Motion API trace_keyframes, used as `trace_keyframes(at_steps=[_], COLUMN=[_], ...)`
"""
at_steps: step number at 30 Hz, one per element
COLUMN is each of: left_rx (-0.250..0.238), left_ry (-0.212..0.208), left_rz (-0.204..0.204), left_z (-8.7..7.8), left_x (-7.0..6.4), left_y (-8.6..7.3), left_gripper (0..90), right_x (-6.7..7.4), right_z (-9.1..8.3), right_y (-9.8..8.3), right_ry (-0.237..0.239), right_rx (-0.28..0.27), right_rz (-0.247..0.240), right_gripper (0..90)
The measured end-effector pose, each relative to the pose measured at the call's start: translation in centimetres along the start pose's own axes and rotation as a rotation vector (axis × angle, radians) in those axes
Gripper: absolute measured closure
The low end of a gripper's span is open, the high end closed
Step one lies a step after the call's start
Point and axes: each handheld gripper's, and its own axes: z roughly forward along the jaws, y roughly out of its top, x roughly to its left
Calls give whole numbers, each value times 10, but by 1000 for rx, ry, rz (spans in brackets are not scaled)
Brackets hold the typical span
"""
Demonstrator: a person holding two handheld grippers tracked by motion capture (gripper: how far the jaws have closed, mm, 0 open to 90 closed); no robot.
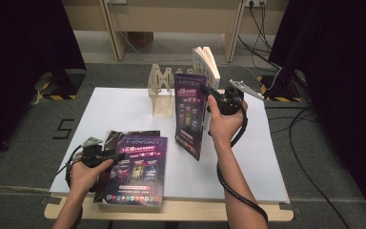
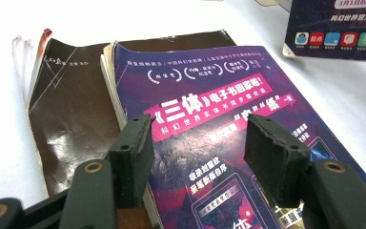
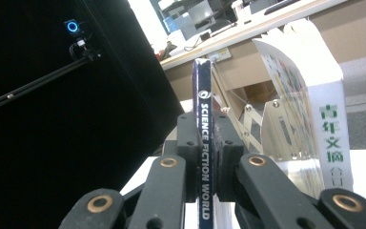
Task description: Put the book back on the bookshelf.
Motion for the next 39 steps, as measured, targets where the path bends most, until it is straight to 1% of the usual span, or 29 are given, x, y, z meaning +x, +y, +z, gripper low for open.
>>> trace_keyframes(at_steps=[2, 4, 8, 12, 14, 16, 28, 39], left_rx=[-2, -1, 0, -2, 0, 3, 12, 13], left_ry=[0, -1, 1, 2, 1, 0, 2, 3], left_rz=[-1, -3, 0, -1, 0, 2, 3, -2], left_z=[0, 0, 0, 0, 0, 1, 2, 3], left_x=[1, 1, 1, 1, 1, 1, 2, 4], left_y=[0, 0, 0, 0, -1, -1, -1, -3], left_gripper=[424, 424, 424, 424, 424, 425, 427, 427], right_x=[1, 2, 2, 2, 2, 3, 5, 9], right_z=[1, 2, 7, 9, 11, 13, 22, 35], right_y=[1, 2, 3, 2, 2, 3, 13, 19], right_ry=[-3, -11, -19, -19, -19, -19, -33, -35], right_rx=[-8, -17, -25, -32, -38, -37, -63, -79], right_rz=[-1, -14, -15, -14, -25, -18, -57, -68], right_gripper=[848, 848, 848, 848, 848, 848, 848, 848])
